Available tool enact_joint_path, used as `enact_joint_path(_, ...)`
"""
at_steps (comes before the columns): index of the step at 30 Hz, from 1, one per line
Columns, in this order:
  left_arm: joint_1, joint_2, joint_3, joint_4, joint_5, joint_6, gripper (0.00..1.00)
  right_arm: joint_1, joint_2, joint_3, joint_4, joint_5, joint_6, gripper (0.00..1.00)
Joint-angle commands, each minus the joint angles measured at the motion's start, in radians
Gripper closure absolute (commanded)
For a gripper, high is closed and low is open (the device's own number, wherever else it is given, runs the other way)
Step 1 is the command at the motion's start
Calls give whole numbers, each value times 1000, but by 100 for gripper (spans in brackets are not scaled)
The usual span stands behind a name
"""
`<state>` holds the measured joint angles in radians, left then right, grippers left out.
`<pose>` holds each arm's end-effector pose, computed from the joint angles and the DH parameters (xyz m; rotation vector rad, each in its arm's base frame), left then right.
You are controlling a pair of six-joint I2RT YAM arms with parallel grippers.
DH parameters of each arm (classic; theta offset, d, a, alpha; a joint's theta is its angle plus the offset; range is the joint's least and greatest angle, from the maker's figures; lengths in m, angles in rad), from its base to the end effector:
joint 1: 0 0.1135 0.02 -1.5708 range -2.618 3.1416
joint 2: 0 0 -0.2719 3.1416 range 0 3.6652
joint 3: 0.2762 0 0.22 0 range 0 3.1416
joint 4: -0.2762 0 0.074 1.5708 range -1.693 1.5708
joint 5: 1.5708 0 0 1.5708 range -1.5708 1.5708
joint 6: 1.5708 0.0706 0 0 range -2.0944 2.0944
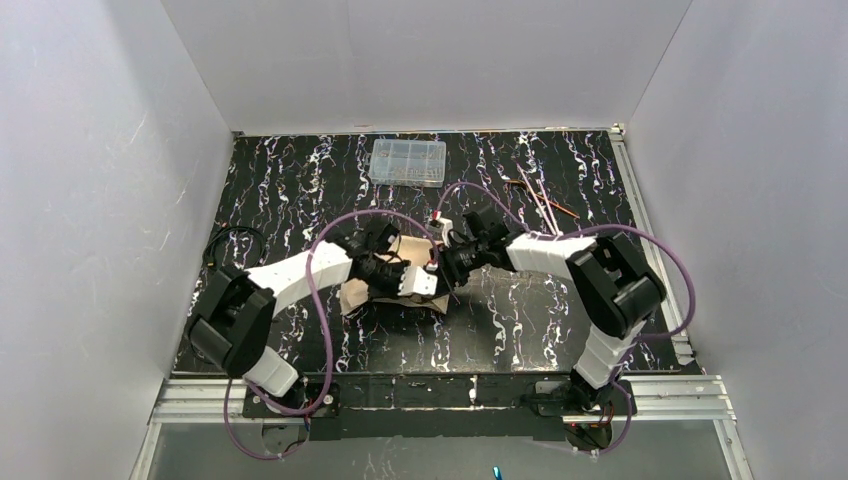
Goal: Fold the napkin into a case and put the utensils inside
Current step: Fold the lower triangle-folded napkin at the center of the board.
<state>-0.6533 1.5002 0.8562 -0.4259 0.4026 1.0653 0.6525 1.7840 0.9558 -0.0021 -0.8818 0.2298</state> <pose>0.1998 -0.1878 0.1837 2.0172 1.5634 -0.3757 0.2411 0.2528 0.1761 -0.9547 2.3062 1.4545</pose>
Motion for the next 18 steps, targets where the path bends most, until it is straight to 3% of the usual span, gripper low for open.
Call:
enact_joint_path(1,36,93,167,-291,190,95,90,-31,-147,-80,188,35,53,32)
enact_joint_path(6,47,194,292,-477,218,196,90,-72,-264,-203,366,98,97,27)
enact_joint_path(10,47,203,283,-472,196,226,90,-137,-237,-188,443,19,201,27)
enact_joint_path(12,47,193,261,-442,183,232,90,-146,-211,-154,453,50,239,29)
enact_joint_path(15,47,173,240,-403,171,223,89,-132,-155,-86,415,136,253,41)
enact_joint_path(18,47,169,240,-379,160,210,89,-96,-81,-16,312,220,219,62)
